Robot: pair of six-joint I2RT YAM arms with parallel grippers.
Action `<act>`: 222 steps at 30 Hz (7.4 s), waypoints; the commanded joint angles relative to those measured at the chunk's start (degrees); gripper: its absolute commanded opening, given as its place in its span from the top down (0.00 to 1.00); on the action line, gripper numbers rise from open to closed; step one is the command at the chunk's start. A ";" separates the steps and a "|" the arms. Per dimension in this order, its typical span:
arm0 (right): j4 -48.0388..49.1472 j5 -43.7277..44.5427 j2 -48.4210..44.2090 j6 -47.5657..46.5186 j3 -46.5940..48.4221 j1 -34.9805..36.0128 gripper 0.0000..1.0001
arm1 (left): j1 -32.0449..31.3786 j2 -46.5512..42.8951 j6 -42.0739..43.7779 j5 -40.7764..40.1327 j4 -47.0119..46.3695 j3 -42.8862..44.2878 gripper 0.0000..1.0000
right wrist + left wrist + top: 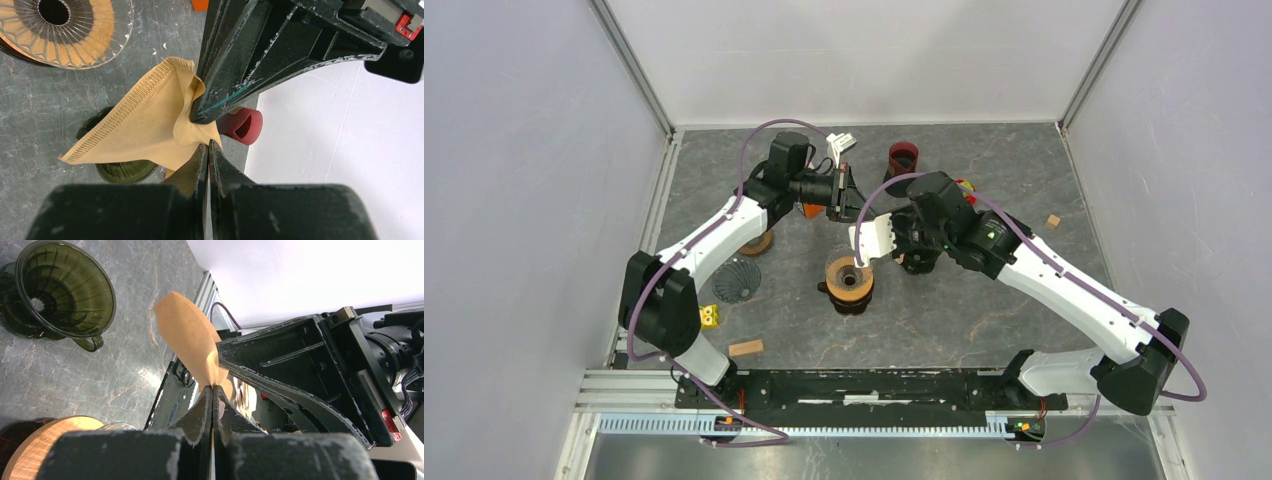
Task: Place the coffee filter in the dripper
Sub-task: Pick up the coffee filter from the coffee filter holder.
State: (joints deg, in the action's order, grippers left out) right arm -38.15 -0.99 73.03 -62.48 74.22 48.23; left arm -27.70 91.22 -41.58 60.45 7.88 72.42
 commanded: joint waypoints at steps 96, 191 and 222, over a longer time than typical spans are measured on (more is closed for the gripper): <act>-0.83 -1.12 -3.34 -1.58 -5.15 0.27 1.00 | -1.35 -1.07 18.20 -7.24 5.05 3.79 0.98; -9.83 -12.70 2.83 -2.74 5.33 -3.03 0.60 | -2.39 -4.78 26.22 -7.53 9.70 0.26 0.98; -12.03 -12.34 5.46 -3.93 3.26 -2.93 1.00 | -1.65 -4.27 22.14 -11.23 2.76 0.95 0.98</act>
State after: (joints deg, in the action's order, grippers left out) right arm -48.95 -11.99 79.33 -64.64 78.11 45.30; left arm -29.67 87.31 -18.55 51.24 15.66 72.66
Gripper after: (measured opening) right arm 0.006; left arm 0.029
